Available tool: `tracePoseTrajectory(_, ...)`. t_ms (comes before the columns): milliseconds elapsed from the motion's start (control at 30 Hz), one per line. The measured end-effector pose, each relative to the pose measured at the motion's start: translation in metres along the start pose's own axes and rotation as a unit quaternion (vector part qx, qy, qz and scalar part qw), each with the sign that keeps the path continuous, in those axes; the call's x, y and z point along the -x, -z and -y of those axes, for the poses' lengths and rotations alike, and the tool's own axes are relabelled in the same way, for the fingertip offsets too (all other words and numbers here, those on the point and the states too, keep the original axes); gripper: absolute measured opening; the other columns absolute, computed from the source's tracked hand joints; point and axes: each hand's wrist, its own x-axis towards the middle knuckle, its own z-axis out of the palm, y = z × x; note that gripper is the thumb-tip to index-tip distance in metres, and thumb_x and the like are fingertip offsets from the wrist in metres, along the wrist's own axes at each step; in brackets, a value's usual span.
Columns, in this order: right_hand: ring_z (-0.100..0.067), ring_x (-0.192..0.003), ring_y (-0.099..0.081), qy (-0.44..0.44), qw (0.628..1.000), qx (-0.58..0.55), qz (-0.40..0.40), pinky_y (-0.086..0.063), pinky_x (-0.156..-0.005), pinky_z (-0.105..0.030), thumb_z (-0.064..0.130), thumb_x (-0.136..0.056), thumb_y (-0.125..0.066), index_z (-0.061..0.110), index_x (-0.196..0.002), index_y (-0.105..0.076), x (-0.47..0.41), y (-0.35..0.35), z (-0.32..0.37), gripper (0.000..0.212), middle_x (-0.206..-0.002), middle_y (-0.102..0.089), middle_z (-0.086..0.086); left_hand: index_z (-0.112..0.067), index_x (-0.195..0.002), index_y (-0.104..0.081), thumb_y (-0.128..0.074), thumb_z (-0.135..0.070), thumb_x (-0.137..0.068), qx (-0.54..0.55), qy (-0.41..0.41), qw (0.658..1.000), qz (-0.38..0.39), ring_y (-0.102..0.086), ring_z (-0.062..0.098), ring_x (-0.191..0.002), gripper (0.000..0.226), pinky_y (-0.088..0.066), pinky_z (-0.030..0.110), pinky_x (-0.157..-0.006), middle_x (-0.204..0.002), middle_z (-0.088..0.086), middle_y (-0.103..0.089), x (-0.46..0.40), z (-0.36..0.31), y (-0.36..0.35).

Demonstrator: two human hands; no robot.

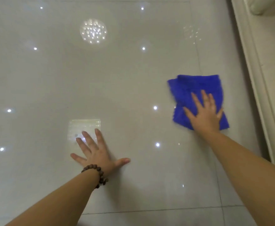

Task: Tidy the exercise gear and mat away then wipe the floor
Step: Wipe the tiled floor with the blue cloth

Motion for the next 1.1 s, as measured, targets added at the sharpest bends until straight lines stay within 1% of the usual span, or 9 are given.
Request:
tracePoseTrajectory(200,-0.024,-0.146,-0.001,-0.247,0.961,-0.117,-0.040,-0.005,-0.110,-0.063,0.062,-0.090,-0.034,0.039,-0.148,-0.019,-0.004,-0.004,0.069,0.065,-0.160,-0.007,0.003,-0.024,-0.126,0.053,-0.046,-0.099,-0.040,-0.019,0.009,1.000,-0.010,0.038,0.042,-0.134,0.151,0.003,0.071,-0.107,-0.143,0.016,0.047,-0.002,-0.001,-0.004)
tracePoseTrajectory(300,-0.025,-0.144,-0.017,0.091,0.994,-0.046,-0.035,-0.015,-0.108,-0.062,0.061,-0.084,-0.035,0.040,-0.144,-0.032,0.066,-0.039,0.167,0.063,-0.156,-0.024,0.002,-0.024,-0.128,0.052,-0.048,-0.098,-0.042,-0.025,0.012,1.000,-0.007,0.037,0.042,-0.135,0.151,0.002,0.071,-0.108,-0.143,0.017,0.047,0.000,-0.002,-0.003)
tracePoseTrajectory(367,-0.023,-0.141,-0.027,0.306,0.952,0.016,0.011,-0.023,-0.108,-0.061,0.062,-0.081,-0.033,0.042,-0.140,-0.038,0.096,-0.048,0.182,0.063,-0.152,-0.033,0.004,-0.022,-0.138,0.041,-0.044,-0.099,-0.043,-0.036,0.014,0.999,-0.005,0.035,0.043,-0.136,0.149,0.001,0.070,-0.108,-0.144,0.018,0.045,-0.001,-0.002,-0.003)
tracePoseTrajectory(433,-0.020,-0.140,-0.030,0.333,0.943,0.017,0.001,-0.027,-0.107,-0.059,0.061,-0.081,-0.036,0.043,-0.139,-0.039,0.084,-0.041,0.147,0.062,-0.151,-0.035,0.005,-0.022,-0.136,0.043,-0.045,-0.100,-0.040,-0.026,0.005,1.000,-0.001,0.037,0.042,-0.134,0.152,0.002,0.071,-0.108,-0.143,0.017,0.047,-0.001,0.001,-0.002)
tracePoseTrajectory(600,-0.019,-0.145,-0.012,-0.074,0.996,-0.033,-0.036,-0.014,-0.110,-0.062,0.064,-0.084,-0.034,0.037,-0.146,-0.029,0.042,-0.006,-0.011,0.068,-0.158,-0.018,0.004,-0.025,-0.122,0.056,-0.050,-0.099,-0.034,-0.010,-0.010,1.000,-0.002,0.042,0.040,-0.131,0.156,0.006,0.072,-0.105,-0.139,0.014,0.052,-0.002,0.006,-0.003)
tracePoseTrajectory(733,-0.023,-0.146,-0.006,-0.245,0.964,-0.092,-0.051,-0.009,-0.110,-0.065,0.060,-0.091,-0.037,0.034,-0.148,-0.024,0.040,-0.009,0.027,0.064,-0.159,-0.012,0.001,-0.025,-0.126,0.052,-0.052,-0.097,-0.036,-0.009,-0.016,1.000,-0.005,0.041,0.041,-0.132,0.156,0.008,0.071,-0.104,-0.142,0.014,0.050,-0.002,0.007,-0.004)
tracePoseTrajectory(933,-0.024,-0.141,-0.027,0.140,0.988,0.009,-0.061,-0.025,-0.104,-0.061,0.063,-0.084,-0.035,0.040,-0.141,-0.037,0.125,-0.060,0.161,0.062,-0.152,-0.033,0.002,-0.025,-0.139,0.040,-0.061,-0.088,-0.050,0.010,-0.058,0.998,-0.020,0.036,0.036,-0.137,0.149,0.007,0.069,-0.107,-0.147,0.012,0.044,0.005,0.015,-0.002)
tracePoseTrajectory(1033,-0.020,-0.141,-0.026,0.274,0.960,0.047,-0.022,-0.028,-0.106,-0.060,0.065,-0.085,-0.032,0.044,-0.142,-0.032,0.123,-0.051,0.126,0.061,-0.153,-0.031,0.006,-0.026,-0.143,0.034,-0.062,-0.084,-0.056,0.047,-0.081,0.993,-0.077,0.032,0.030,-0.141,0.142,0.003,0.065,-0.112,-0.152,0.009,0.036,0.015,0.032,-0.007)
tracePoseTrajectory(1100,-0.018,-0.142,-0.024,0.242,0.969,0.046,-0.029,-0.026,-0.106,-0.059,0.065,-0.085,-0.033,0.044,-0.142,-0.031,0.115,-0.041,0.066,0.061,-0.154,-0.030,0.007,-0.025,-0.141,0.036,-0.053,-0.089,-0.056,0.030,-0.073,0.991,-0.108,0.033,0.030,-0.140,0.140,0.004,0.064,-0.112,-0.151,0.010,0.037,0.029,0.043,-0.019)
